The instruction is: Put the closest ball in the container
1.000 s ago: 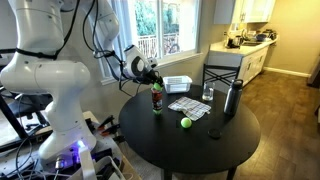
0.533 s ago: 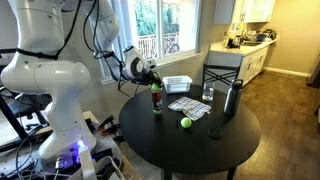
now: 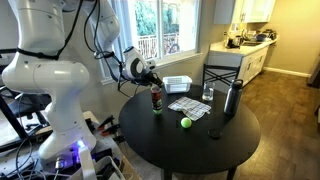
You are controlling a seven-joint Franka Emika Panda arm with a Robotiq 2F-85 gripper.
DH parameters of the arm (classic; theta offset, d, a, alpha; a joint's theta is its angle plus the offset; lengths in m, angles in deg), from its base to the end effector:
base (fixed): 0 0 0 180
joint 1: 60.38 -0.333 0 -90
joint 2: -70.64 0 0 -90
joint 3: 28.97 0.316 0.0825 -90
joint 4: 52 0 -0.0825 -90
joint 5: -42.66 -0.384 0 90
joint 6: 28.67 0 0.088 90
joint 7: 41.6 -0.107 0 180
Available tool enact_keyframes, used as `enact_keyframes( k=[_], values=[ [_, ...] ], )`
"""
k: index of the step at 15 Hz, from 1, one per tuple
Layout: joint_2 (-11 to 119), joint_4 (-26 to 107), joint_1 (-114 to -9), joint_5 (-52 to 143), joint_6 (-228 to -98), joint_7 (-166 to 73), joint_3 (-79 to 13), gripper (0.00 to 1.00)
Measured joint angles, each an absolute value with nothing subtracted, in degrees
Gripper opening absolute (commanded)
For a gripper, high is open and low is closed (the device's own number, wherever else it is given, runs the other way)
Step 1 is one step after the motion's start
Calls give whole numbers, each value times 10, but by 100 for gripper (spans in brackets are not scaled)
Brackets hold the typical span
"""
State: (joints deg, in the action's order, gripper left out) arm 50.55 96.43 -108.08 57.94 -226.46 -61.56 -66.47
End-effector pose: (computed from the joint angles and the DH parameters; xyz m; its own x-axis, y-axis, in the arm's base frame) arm 0.4653 0.1053 0.2187 0.8207 0.1931 0.5377 0.1705 -0.9810 0.0921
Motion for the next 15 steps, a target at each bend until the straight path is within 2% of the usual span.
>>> enact_keyframes(
  k=[15],
  values=[
    [520,958,-1080,579,-2265,-616,-695,100]
  ],
)
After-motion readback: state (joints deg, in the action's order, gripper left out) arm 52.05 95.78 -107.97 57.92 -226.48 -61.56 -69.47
